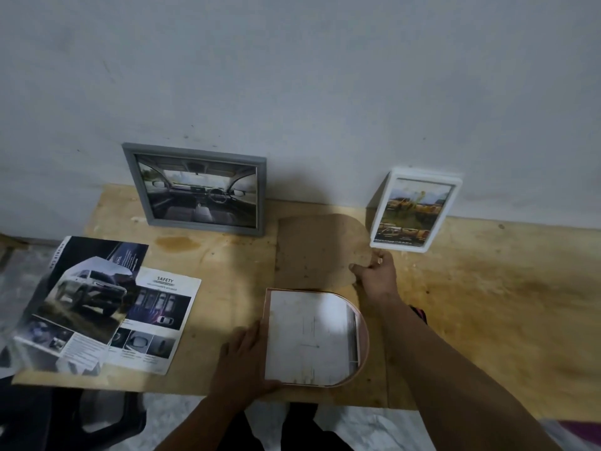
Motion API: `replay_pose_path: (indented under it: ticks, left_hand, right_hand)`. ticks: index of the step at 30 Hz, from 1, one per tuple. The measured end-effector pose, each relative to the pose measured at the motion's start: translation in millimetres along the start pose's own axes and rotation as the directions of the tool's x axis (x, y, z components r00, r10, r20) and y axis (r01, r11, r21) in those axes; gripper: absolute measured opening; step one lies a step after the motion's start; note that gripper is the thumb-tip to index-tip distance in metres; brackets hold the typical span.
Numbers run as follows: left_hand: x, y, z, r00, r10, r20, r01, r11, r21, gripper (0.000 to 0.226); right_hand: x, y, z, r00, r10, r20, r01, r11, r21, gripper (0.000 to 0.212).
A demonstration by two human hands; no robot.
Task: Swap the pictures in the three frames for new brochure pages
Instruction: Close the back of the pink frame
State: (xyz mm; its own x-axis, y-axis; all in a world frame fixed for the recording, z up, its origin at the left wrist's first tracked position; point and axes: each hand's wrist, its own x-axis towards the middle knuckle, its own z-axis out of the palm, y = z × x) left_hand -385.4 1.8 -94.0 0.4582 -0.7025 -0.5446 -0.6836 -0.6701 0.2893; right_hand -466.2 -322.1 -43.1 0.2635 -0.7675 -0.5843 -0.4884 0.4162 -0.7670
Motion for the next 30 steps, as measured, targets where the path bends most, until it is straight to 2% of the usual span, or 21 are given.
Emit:
replay_pose_path:
  ticks: [2,5,12,18,24,30]
  left_hand:
    - [-3.4,0.0,1.9,0.999,-0.016,-0.039,0.017,1.0,0.016,0.134]
    - [-5.3,2.7,0.3,0.998,-0.013,-0.057,0.015,0.999,0.031,0.132]
    - [-12.0,3.5,-5.4,0.995,-0.028,-0.091,0.029,1.0,0.0,0.133]
    - [-14.6,8.2,-10.6,0.996,-0.03,-0.089,0.029,0.999,-0.017,0.131]
    - [-13.2,-0.7,-18.2,1.0,0.004,-0.023,-0.004,1.0,0.019,0.122]
    - [-12.3,-4.7,-26.8,0.998,0.053,0.022,-0.054,0.998,0.042,0.108]
  right_hand:
    - [-12.3,-5.7,-13.7,0.992,-0.036,0.12,0.037,0.999,-0.004,0.08]
    - [-32.3,-12.1,-33.5,0.983,-0.056,0.176,0.051,0.998,0.034,0.082]
    - [-80.2,21.5,-69.8,0.983,-0.12,0.141,0.111,0.991,0.075,0.073]
    - [-115.5,75.3,-75.5,0.98,-0.094,0.178,0.085,0.995,0.056,0.073]
    - [-127.2,112.2,-72.6,0.979,-0.097,0.181,0.111,0.991,-0.071,0.074]
    - [-123.3,120.0,-60.7,0.98,-0.068,0.187,0.111,0.967,-0.228,0.077]
